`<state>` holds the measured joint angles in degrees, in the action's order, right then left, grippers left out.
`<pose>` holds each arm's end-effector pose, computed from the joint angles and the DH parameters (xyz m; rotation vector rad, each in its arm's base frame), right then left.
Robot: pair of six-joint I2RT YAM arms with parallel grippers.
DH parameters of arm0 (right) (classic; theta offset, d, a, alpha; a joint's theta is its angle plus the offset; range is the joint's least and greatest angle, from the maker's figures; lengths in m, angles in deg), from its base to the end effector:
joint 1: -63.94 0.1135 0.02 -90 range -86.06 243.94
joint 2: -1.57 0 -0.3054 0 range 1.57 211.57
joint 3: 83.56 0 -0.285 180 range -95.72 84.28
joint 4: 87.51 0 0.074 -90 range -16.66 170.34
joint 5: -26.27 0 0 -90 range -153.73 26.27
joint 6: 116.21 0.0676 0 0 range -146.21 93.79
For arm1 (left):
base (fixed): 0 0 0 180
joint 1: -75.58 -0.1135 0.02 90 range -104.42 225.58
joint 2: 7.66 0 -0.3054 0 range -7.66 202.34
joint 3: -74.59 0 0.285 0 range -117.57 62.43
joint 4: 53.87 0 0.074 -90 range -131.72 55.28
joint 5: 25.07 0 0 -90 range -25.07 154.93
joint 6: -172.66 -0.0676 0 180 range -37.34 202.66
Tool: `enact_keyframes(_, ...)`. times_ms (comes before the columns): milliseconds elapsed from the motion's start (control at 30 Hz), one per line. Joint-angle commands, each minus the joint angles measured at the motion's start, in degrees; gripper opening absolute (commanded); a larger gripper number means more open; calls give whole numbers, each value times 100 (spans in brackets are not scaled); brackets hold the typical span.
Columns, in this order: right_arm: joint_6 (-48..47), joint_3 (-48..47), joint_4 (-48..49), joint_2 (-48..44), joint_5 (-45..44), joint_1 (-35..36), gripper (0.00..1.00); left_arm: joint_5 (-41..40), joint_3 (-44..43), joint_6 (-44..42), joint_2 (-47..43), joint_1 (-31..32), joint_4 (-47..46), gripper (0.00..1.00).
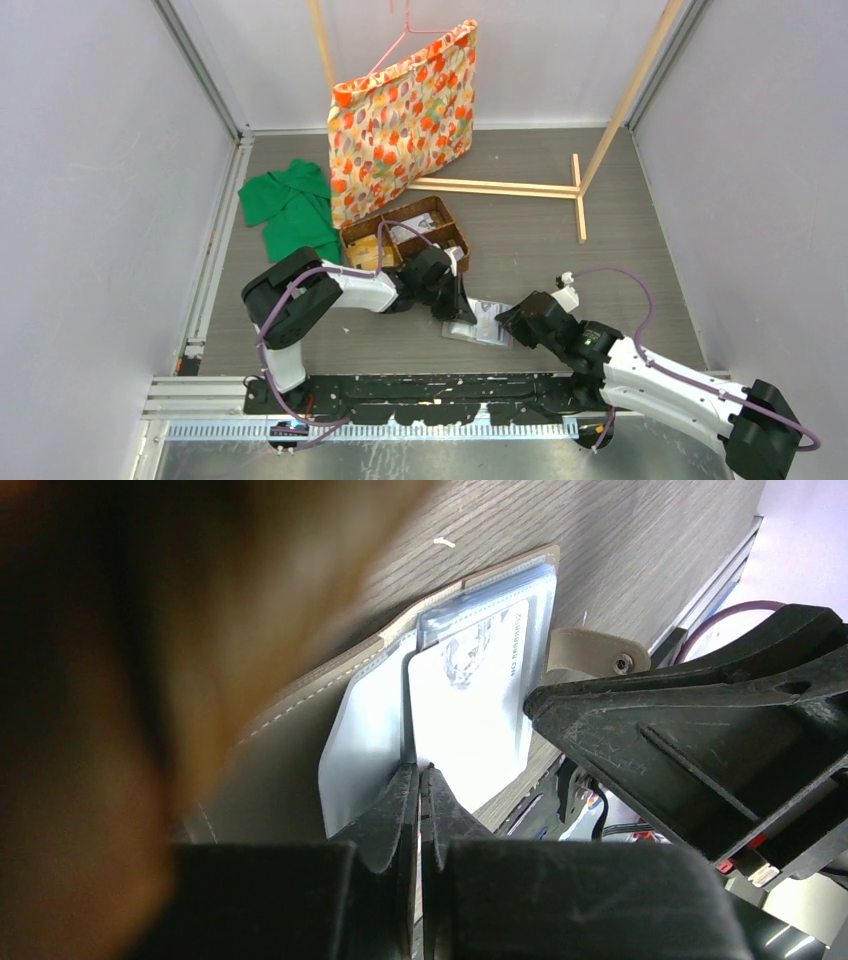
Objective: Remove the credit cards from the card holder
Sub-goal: Remove the credit card from the card holder.
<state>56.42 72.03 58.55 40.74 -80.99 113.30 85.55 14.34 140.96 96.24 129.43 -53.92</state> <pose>0.1131 0.1010 0.1297 0.8503 2.3479 0.7044 0.2161 -0.3362 0.1186 0.1057 2.7112 -1.2367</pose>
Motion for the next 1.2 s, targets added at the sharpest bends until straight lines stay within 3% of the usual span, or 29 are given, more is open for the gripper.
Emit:
enact_keyframes(0,-38,293,-837,30,-102,7,30,-164,203,-168,-115,-85,299,1)
enact_keyframes(633,15,219,-1241,-344,-141,6,29,-189,28,-504,-320,-93,781,1)
enact_keyframes(933,-412,-490,-1504,-541,-368,11,30,-126,-111,-530,-402,-93,952,0)
enact_keyframes(1167,-790,-1032,-1203,-46,-410,11,30,92,-341,-654,-434,-88,1199,1)
